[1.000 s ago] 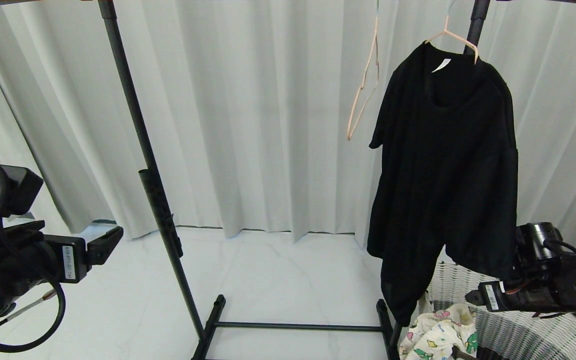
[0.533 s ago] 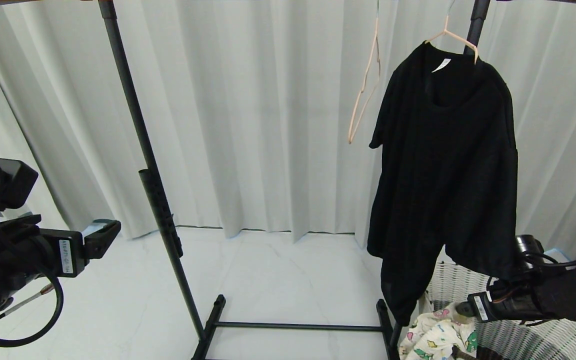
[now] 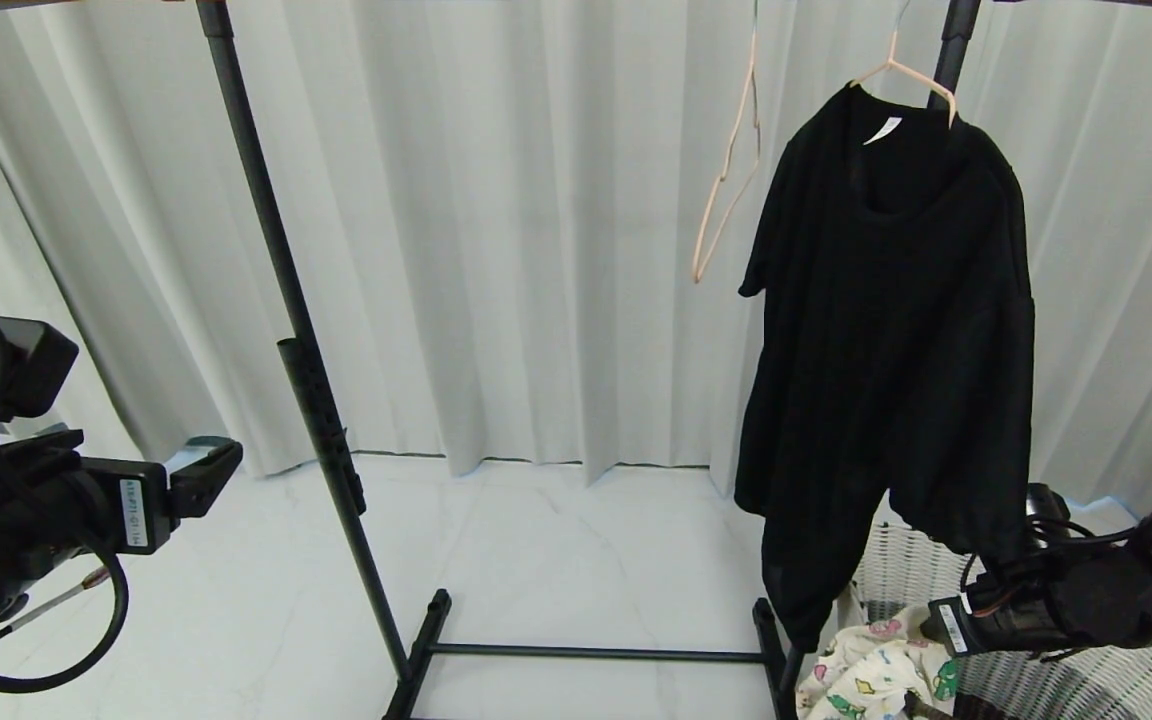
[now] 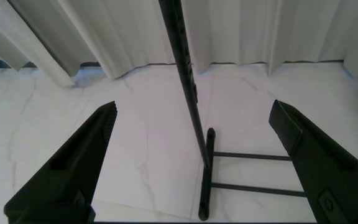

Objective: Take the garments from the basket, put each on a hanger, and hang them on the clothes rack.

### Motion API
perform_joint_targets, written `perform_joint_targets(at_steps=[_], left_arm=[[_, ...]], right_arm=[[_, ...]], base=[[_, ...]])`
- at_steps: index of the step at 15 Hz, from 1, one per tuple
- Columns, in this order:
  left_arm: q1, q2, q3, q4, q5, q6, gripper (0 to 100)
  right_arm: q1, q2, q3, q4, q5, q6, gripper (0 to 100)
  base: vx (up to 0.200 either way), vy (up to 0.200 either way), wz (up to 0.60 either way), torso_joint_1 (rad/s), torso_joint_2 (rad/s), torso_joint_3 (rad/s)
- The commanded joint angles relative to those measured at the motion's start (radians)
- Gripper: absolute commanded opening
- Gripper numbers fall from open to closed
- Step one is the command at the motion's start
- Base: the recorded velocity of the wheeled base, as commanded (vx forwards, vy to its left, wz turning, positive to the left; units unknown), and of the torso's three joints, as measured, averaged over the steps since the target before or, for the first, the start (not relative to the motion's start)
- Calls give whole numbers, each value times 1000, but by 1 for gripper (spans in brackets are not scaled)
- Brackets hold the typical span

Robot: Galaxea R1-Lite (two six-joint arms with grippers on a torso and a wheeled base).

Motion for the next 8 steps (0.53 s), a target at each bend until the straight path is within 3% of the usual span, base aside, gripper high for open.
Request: perform_joint_targets(at_steps=[1,5,8], left_arm=[[0,1,-2,0,0,0,100],[2,10,4,0,2,0,100],[0,13,9,0,2,26,100]], right_arm=[[2,-6,0,-2,1,0,0],[2,-119,31,0,0,8,0],[12,-328,94,11,-3,5,0]], base=[[0,0,0,0,0,0],[0,0,0,0,0,0],[0,0,0,0,0,0]])
